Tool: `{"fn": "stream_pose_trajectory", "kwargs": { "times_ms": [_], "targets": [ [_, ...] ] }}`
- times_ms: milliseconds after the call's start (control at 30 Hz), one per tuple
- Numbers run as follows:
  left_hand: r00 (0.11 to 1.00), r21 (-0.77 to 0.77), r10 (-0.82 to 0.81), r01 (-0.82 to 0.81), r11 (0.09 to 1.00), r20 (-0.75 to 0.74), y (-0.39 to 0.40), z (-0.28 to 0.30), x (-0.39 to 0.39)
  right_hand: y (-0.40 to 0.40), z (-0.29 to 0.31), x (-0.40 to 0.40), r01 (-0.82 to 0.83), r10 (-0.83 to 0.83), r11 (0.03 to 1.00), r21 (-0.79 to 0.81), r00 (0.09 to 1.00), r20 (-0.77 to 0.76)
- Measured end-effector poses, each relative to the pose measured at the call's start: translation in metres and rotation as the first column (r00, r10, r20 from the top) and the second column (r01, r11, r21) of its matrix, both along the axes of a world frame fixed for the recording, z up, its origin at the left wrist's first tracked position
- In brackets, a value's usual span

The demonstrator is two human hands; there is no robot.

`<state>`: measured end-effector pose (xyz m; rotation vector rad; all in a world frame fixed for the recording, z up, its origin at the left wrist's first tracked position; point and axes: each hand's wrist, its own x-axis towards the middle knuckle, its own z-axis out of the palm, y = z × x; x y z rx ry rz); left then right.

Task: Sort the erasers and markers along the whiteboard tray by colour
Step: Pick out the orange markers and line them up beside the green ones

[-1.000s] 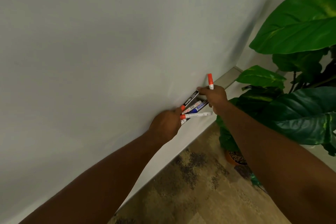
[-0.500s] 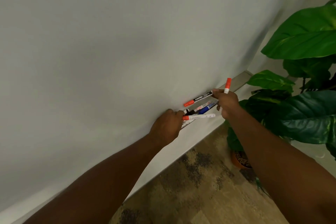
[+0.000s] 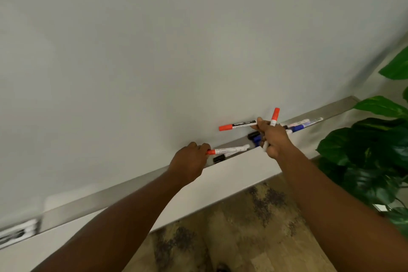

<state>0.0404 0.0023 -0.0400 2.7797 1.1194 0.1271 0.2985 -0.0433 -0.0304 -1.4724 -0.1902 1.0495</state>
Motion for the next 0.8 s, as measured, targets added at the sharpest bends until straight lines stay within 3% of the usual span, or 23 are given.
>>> {"fn": "stream_pose_trajectory", "kwargs": {
  "times_ms": [333,800],
  "targets": [
    [0.966,0.029,0.260,-0.260,0.965,0.013,-0.009,0.012,-0.151,0.022,0.005,-0.160,-0.261,0.261,0.965,-0.014,0.965,-0.005],
    [0.881,0.053,0.474,-0.473,0.879,-0.005,-0.036,-0.008,-0.303,0.015,-0.008,-0.327,-0.438,0.434,0.898,-0.043,0.897,-0.086]
  ]
}}
